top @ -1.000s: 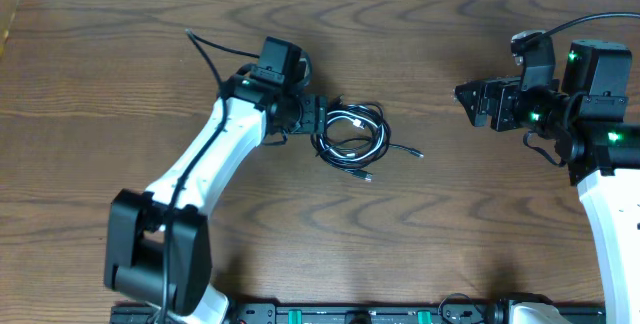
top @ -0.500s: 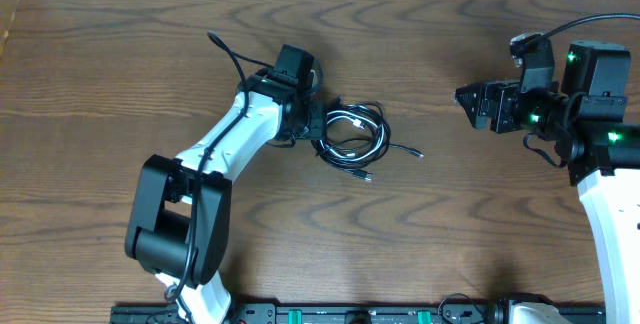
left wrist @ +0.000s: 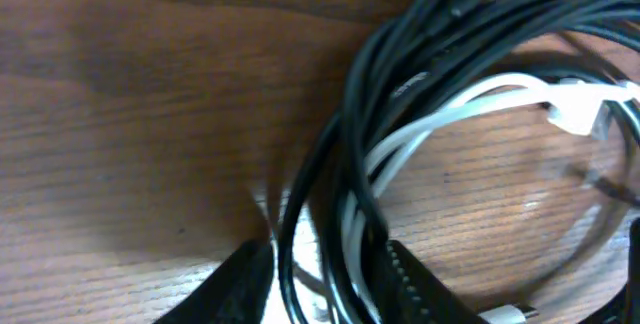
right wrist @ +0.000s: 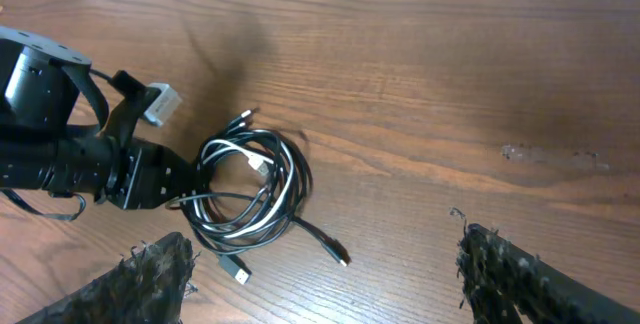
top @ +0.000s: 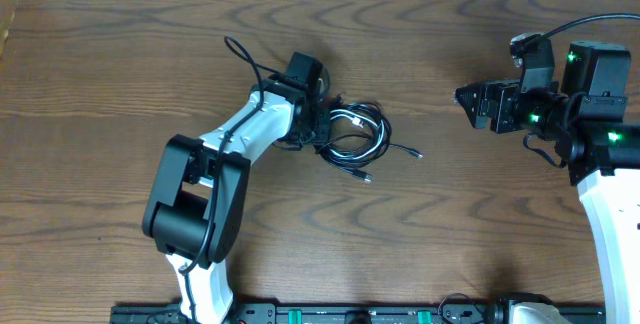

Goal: Untangle cables
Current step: 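Grasp black cables from the bundle with the left gripper and lift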

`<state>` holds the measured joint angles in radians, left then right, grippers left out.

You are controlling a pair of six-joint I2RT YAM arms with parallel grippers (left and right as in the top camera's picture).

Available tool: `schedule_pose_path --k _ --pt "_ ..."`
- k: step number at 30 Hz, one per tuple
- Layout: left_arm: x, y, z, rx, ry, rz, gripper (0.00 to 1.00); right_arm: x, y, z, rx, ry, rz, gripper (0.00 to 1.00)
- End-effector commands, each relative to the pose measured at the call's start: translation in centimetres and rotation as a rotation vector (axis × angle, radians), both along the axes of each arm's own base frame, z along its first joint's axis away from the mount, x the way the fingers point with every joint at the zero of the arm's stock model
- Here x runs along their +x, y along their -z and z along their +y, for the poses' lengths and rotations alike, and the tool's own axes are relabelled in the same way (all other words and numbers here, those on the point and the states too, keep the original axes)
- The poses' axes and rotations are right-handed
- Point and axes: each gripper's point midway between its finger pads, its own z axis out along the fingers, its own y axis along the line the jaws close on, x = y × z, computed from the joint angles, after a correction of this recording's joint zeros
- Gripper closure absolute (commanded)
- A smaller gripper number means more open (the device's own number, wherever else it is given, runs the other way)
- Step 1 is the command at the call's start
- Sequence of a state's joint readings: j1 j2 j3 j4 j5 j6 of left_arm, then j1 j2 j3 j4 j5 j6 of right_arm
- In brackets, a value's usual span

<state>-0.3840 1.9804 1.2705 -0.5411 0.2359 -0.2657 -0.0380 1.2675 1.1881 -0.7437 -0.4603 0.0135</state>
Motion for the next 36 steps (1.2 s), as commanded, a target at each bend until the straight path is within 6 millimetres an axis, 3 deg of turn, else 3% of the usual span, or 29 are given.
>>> schedule_pose_path --k 1,5,10,11,18,22,26,30,36 --pt "-0.2 1.2 0.1 0.029 0.002 0.022 0.67 0.2 -0.8 0.2 0.002 -0.016 -0.020 0.18" --pt "-0.1 1.2 0.1 0.029 0.002 0.020 0.93 0.2 -0.8 0.2 0.003 -0.017 -0.020 0.19" --pt "0.6 -0.2 -0.2 0.013 0.002 -0.020 0.93 0.2 -0.8 0.2 0.004 -0.016 -0.020 0.19" --pt "1.4 -2.6 -0.5 -0.010 0.004 -0.078 0.93 0.2 -0.8 0.3 0.008 -0.017 -0.019 0.19" --pt "2.4 -12.8 -1.0 -0.109 0.001 -0.318 0.93 0.2 -1.1 0.8 0.033 -0.023 -0.022 0.18" --pt "1.8 -18.2 -0.7 -0.159 0.001 -0.438 0.93 0.3 -2.0 2.9 0.066 -0.097 -0.064 0.18" --pt "0.7 -22.0 -0.6 -0.208 0.008 -0.514 0.93 0.6 -3.5 5.8 0.094 -0.173 -0.133 0.21" --pt "-0.2 -23.6 -1.4 -0.274 0.040 -0.528 0.93 0.8 -4.2 7.8 0.122 -0.208 -0.160 0.23" --pt "-0.5 -24.0 -1.6 -0.308 0.010 -0.512 0.93 1.1 -3.2 11.3 0.162 -0.266 -0.130 0.30"
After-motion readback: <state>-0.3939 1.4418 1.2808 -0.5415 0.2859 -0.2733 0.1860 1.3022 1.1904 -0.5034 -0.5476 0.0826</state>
